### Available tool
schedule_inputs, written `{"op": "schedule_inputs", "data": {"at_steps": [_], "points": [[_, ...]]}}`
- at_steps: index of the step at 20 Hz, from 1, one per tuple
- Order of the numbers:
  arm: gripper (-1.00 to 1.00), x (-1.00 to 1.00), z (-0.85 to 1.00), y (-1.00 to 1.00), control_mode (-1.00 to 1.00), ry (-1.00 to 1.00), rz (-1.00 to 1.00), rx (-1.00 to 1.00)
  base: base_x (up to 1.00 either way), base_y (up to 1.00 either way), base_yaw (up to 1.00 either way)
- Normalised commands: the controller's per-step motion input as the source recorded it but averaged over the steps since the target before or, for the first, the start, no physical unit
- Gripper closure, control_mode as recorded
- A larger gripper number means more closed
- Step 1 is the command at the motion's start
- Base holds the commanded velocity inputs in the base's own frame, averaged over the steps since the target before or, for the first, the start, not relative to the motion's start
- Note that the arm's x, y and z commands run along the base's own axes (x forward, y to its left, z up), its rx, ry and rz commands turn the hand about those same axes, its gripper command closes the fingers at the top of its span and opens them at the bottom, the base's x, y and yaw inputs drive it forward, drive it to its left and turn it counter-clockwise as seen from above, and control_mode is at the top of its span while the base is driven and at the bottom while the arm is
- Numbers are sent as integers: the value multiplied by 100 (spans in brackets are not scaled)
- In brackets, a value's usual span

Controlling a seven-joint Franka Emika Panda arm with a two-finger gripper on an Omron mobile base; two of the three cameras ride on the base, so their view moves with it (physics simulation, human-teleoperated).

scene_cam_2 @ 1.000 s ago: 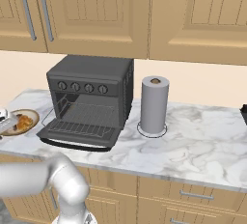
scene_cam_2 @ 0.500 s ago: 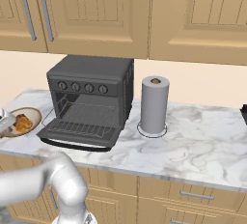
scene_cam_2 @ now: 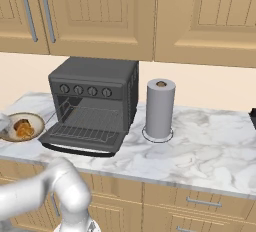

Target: Pick up the heated bread from the toaster oven and place it in the bowl. Then move the bread bowl to the dining counter.

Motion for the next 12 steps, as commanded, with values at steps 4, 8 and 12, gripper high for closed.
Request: {"op": "schedule_inputs", "data": {"at_steps": [4,8,12], "points": [[100,-50,48,-12,-100,-26,0,-20,0,0,0],[100,-52,55,-21,-100,-28,0,-24,0,0,0],[100,-40,61,-27,-100,-25,0,-27,0,0,0]]}}
